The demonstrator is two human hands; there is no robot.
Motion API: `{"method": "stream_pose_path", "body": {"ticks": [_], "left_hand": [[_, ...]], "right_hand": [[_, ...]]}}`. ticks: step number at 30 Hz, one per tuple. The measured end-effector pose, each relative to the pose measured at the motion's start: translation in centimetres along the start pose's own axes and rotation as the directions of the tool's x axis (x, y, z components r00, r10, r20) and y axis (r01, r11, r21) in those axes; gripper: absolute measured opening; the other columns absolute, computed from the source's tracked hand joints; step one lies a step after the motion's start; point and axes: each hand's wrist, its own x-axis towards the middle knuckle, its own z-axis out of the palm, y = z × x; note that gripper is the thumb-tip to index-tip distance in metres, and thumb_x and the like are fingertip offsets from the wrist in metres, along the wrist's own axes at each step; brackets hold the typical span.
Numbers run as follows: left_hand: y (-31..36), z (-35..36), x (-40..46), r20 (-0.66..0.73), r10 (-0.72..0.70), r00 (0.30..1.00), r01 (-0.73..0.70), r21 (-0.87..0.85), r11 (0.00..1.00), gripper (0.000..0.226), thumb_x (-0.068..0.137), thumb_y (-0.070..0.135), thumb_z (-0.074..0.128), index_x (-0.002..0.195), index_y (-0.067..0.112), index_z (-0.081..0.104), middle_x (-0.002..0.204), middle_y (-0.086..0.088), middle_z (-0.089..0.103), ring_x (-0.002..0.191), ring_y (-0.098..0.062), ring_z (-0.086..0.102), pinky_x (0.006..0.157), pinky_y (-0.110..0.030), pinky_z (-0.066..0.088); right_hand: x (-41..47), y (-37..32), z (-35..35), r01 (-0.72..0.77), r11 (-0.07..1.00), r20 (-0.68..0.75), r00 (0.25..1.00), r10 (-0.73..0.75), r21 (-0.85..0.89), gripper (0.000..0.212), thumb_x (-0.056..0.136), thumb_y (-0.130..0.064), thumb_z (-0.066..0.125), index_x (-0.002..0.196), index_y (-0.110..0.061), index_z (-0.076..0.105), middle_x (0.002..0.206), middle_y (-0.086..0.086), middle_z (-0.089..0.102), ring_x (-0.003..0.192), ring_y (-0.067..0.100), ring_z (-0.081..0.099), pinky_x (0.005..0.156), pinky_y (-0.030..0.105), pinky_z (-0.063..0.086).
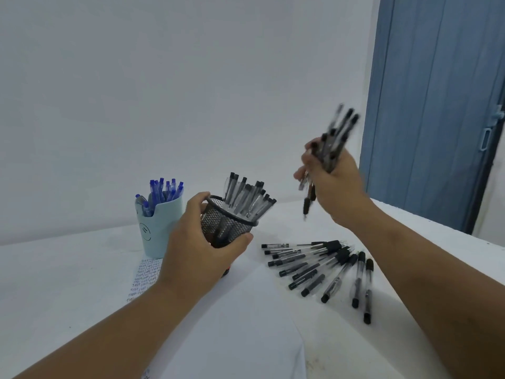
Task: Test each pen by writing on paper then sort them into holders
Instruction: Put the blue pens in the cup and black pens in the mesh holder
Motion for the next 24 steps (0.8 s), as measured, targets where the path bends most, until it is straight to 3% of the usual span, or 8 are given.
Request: {"method": "stream_pose_path", "body": {"ticks": [2, 6, 11, 13, 16, 18, 20, 24], "left_hand": [[0.4, 0.2, -0.1, 0.018, 0.051, 0.999, -0.052, 0.064, 0.997, 0.09, 0.061, 0.046, 0.092, 0.137, 0.035, 0.046, 0.113, 0.031, 0.056, 0.1, 0.002, 0.064, 0.08, -0.006, 0.048], [0.8, 0.7, -0.2, 0.035, 0.141, 0.989, -0.145, 0.189, 0.971, 0.093, 0.057, 0.062, 0.084, 0.138, 0.037, 0.045, 0.12, 0.021, 0.059, 0.103, -0.006, 0.063, 0.093, -0.037, 0.055], [0.9, 1.1, -0.3, 0.05, 0.183, 0.982, -0.19, 0.26, 0.947, 0.094, 0.058, 0.069, 0.076, 0.139, 0.035, 0.044, 0.123, 0.016, 0.06, 0.106, -0.009, 0.062, 0.093, -0.044, 0.053], [0.9, 1.2, -0.3, 0.043, 0.184, 0.982, -0.189, 0.263, 0.946, 0.094, 0.057, 0.069, 0.077, 0.139, 0.036, 0.043, 0.123, 0.016, 0.06, 0.106, -0.01, 0.063, 0.092, -0.045, 0.053], [0.9, 1.3, -0.3, 0.033, 0.181, 0.983, -0.184, 0.253, 0.95, 0.093, 0.058, 0.067, 0.078, 0.138, 0.035, 0.043, 0.121, 0.015, 0.062, 0.105, -0.012, 0.064, 0.089, -0.046, 0.054], [0.8, 1.4, -0.3, 0.027, 0.18, 0.983, -0.181, 0.233, 0.955, 0.091, 0.059, 0.065, 0.079, 0.137, 0.034, 0.043, 0.118, 0.016, 0.063, 0.104, -0.012, 0.064, 0.087, -0.045, 0.055], [0.8, 1.4, -0.4, 0.024, 0.182, 0.983, -0.182, 0.214, 0.96, 0.09, 0.059, 0.066, 0.076, 0.136, 0.034, 0.044, 0.117, 0.016, 0.063, 0.104, -0.011, 0.064, 0.087, -0.045, 0.055], [0.8, 1.4, -0.4, 0.015, 0.166, 0.986, -0.165, 0.191, 0.968, 0.09, 0.057, 0.067, 0.079, 0.134, 0.037, 0.043, 0.118, 0.018, 0.062, 0.105, -0.01, 0.064, 0.09, -0.044, 0.054]], "right_hand": [[0.0, -1.0, 0.4, 0.039, 0.984, -0.135, 0.991, -0.015, 0.175, 0.008, 0.101, -0.011, 0.058, 0.106, -0.013, 0.052, 0.08, -0.007, 0.065, 0.069, 0.02, 0.07, 0.073, 0.042, 0.061], [-0.8, -3.5, 1.1, 0.159, 0.929, -0.317, 0.947, -0.048, 0.334, 0.01, 0.103, -0.015, 0.054, 0.108, -0.01, 0.046, 0.09, 0.004, 0.073, 0.072, 0.026, 0.073, 0.072, 0.043, 0.061], [-2.8, -4.1, 3.6, 0.051, 0.902, -0.285, 0.955, 0.081, 0.429, 0.023, 0.103, -0.018, 0.054, 0.117, -0.001, 0.048, 0.082, 0.002, 0.073, 0.073, 0.026, 0.075, 0.075, 0.045, 0.062], [-4.0, -3.6, 5.0, -0.033, 0.906, -0.199, 0.972, 0.128, 0.421, 0.03, 0.103, -0.018, 0.054, 0.122, 0.004, 0.046, 0.084, 0.006, 0.072, 0.074, 0.025, 0.075, 0.076, 0.046, 0.062], [-5.8, -3.2, 6.7, -0.092, 0.917, -0.082, 0.988, 0.134, 0.388, 0.023, 0.103, -0.018, 0.054, 0.118, -0.003, 0.044, 0.094, 0.018, 0.072, 0.082, 0.026, 0.076, 0.081, 0.043, 0.062], [-6.4, -2.8, 7.5, -0.082, 0.929, -0.039, 0.994, 0.103, 0.362, 0.015, 0.103, -0.017, 0.054, 0.112, -0.016, 0.043, 0.093, 0.011, 0.074, 0.089, 0.022, 0.075, 0.086, 0.036, 0.059], [-6.6, -2.0, 7.8, -0.011, 0.976, -0.054, 0.998, 0.023, 0.218, 0.021, 0.102, -0.015, 0.057, 0.115, -0.023, 0.042, 0.098, 0.001, 0.076, 0.095, 0.012, 0.071, 0.088, 0.03, 0.054], [-6.0, -1.2, 7.4, 0.092, 0.993, -0.09, 0.992, -0.085, 0.074, 0.031, 0.097, -0.011, 0.061, 0.122, -0.019, 0.044, 0.113, -0.007, 0.07, 0.101, 0.011, 0.067, 0.085, 0.022, 0.052]]}}
